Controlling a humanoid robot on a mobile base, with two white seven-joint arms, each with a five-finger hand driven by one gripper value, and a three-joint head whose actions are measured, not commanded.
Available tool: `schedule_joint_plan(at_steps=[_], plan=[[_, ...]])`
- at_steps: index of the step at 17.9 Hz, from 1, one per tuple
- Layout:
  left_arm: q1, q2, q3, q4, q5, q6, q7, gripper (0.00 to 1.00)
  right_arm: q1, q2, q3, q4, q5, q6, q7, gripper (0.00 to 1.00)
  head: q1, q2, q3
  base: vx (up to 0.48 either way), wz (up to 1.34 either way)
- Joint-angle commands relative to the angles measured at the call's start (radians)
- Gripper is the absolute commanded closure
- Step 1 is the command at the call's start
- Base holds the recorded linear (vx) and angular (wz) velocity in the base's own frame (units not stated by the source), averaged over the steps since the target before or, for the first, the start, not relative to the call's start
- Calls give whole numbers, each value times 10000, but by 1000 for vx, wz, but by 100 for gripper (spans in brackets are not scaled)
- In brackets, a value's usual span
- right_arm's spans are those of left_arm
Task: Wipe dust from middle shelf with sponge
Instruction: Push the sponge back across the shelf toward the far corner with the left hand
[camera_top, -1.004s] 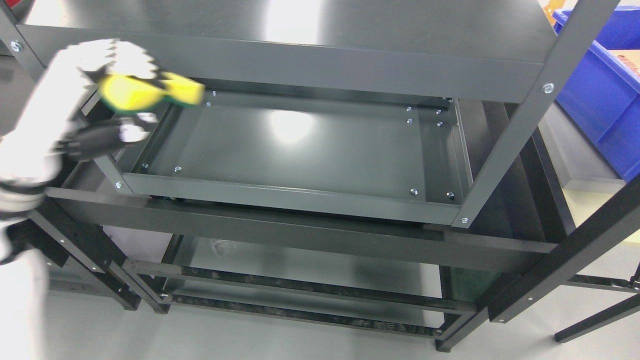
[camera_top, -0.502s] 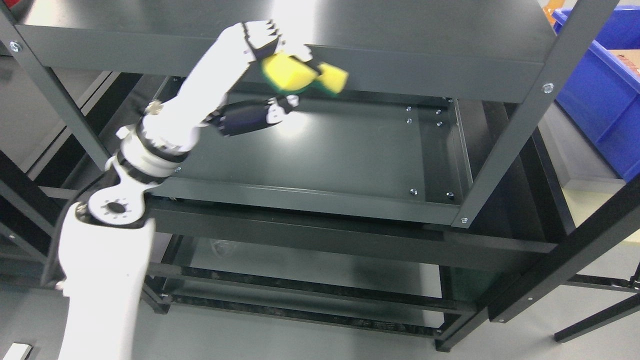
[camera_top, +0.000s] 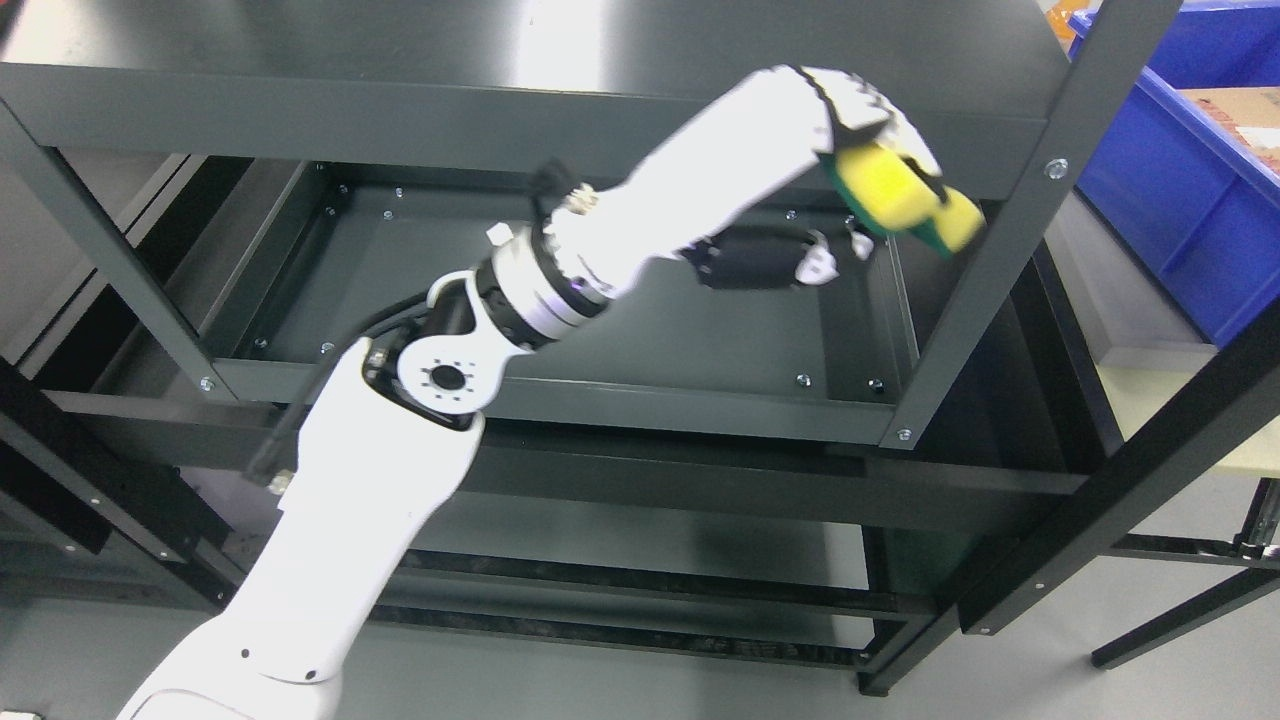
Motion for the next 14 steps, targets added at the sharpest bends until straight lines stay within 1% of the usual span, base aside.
schedule_joint_plan(at_steps=[1, 3, 5, 7, 8, 10, 11, 13, 14], plan=[[491, -264, -3023, 562, -13, -128, 14, 83, 2, -175, 11, -174, 0, 3, 3, 0, 0, 0, 0, 32, -37], [1487, -264, -3024, 409, 2, -189, 29, 83, 2, -175, 11, -174, 0, 3, 3, 0, 0, 0, 0, 22, -79], [3247, -264, -2567, 362, 169, -434, -1, 83, 2, -175, -4, -174, 0, 3, 3, 0, 0, 0, 0, 13, -105], [4463, -264, -1496, 316, 460, -511, -16, 83, 2, -175, 11, -174, 0, 3, 3, 0, 0, 0, 0, 16, -72], [4863, -264, -715, 316, 872, -481, -16, 83, 2, -175, 12, -174, 0, 3, 3, 0, 0, 0, 0, 18, -53], [5204, -264, 1063, 331, 1487, -253, 29, 84, 2, -175, 11, -174, 0, 3, 3, 0, 0, 0, 0, 4, -35], [5281, -264, 2150, 362, 1672, 144, 75, 83, 2, -175, 12, -174, 0, 3, 3, 0, 0, 0, 0, 0, 0], [5282, -264, 4375, 378, 2650, 1719, 168, 83, 2, -175, -4, -174, 0, 3, 3, 0, 0, 0, 0, -2, 17], [5282, -264, 5099, 362, 3157, 2609, 168, 83, 2, -175, -4, -174, 0, 3, 3, 0, 0, 0, 0, -4, 34]])
